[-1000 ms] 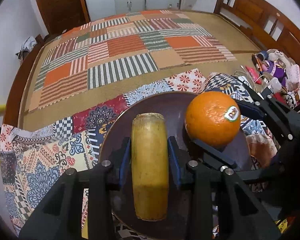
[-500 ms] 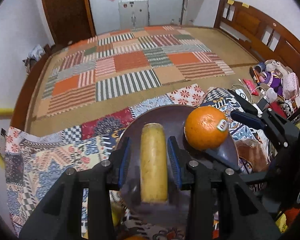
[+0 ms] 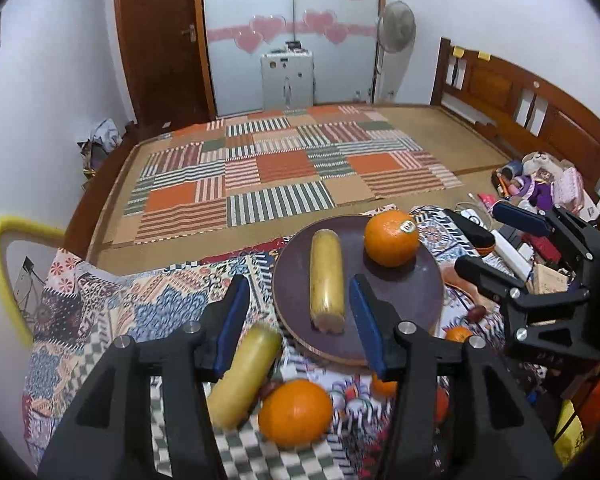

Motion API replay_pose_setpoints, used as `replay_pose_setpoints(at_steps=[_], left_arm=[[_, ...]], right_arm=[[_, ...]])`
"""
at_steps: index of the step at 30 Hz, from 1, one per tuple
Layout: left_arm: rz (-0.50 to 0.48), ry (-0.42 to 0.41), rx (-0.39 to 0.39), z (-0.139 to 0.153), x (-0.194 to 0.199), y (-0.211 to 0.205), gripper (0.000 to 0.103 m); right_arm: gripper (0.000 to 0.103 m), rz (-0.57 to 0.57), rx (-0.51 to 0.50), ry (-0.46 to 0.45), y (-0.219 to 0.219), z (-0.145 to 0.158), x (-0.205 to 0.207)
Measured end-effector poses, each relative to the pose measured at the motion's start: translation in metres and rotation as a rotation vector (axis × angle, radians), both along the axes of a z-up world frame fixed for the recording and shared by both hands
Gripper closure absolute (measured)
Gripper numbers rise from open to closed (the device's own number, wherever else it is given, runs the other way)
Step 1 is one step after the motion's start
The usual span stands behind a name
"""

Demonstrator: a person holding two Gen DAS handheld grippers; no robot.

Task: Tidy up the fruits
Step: 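Grasp the red tomato with the right tool while the left tool moves to the large orange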

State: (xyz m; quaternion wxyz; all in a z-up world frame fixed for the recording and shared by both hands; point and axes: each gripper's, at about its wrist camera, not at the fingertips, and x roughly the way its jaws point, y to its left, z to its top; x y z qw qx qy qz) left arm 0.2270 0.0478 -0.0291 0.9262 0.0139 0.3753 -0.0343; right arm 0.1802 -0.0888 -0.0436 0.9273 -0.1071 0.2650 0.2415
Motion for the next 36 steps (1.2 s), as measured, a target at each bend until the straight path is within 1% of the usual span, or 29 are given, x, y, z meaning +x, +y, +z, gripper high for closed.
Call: replay_pose_setpoints(at_steps=[4,9,13,20,24,27,29,32,34,36], left_arm=[[0.014,-0.027,-0.017,0.005,-0.027,0.006,0.045],[0.034,-0.009,-0.042,-0.005,-0.050,0.014,0.044],[0.047,0.001,-0.035,-0.022,-0.067,0.018,0.044],[0.058,0.041,-0.053,-0.058,-0.086,0.027,0.044],[0.067,0.051,-0.063,-0.076,-0.095,0.029,0.044],[0.068,0.060,-0.060,-0.087,-0.100,0.028,0.044],[0.065,0.068,-0.055,-0.093,-0.102,0.027,0.044],[0.058,0.065,-0.035,-0.099,-0.104,0.024,0.044],[0.057,0.063,-0.033,-0.101,-0.103,0.023,0.044],[0.062,0.061,-0.033,-0.102,-0.100,0.022,0.044]], right_arm=[[0.030,0.012,0.039,-0.008,0.000,0.004,-0.024],[0.030,0.006,0.048,-0.003,-0.001,-0.007,-0.041],[0.030,-0.003,0.051,0.035,-0.002,-0.027,-0.045],[0.030,-0.005,0.056,0.055,-0.004,-0.047,-0.063],[0.030,0.002,0.058,0.084,0.003,-0.065,-0.075],[0.030,0.009,0.051,0.112,0.009,-0.083,-0.074],[0.030,0.016,0.051,0.147,0.013,-0.096,-0.070],[0.030,0.025,0.055,0.160,0.017,-0.102,-0.070],[0.032,0.035,0.066,0.163,0.018,-0.103,-0.069],[0.042,0.046,0.072,0.173,0.018,-0.103,-0.066]])
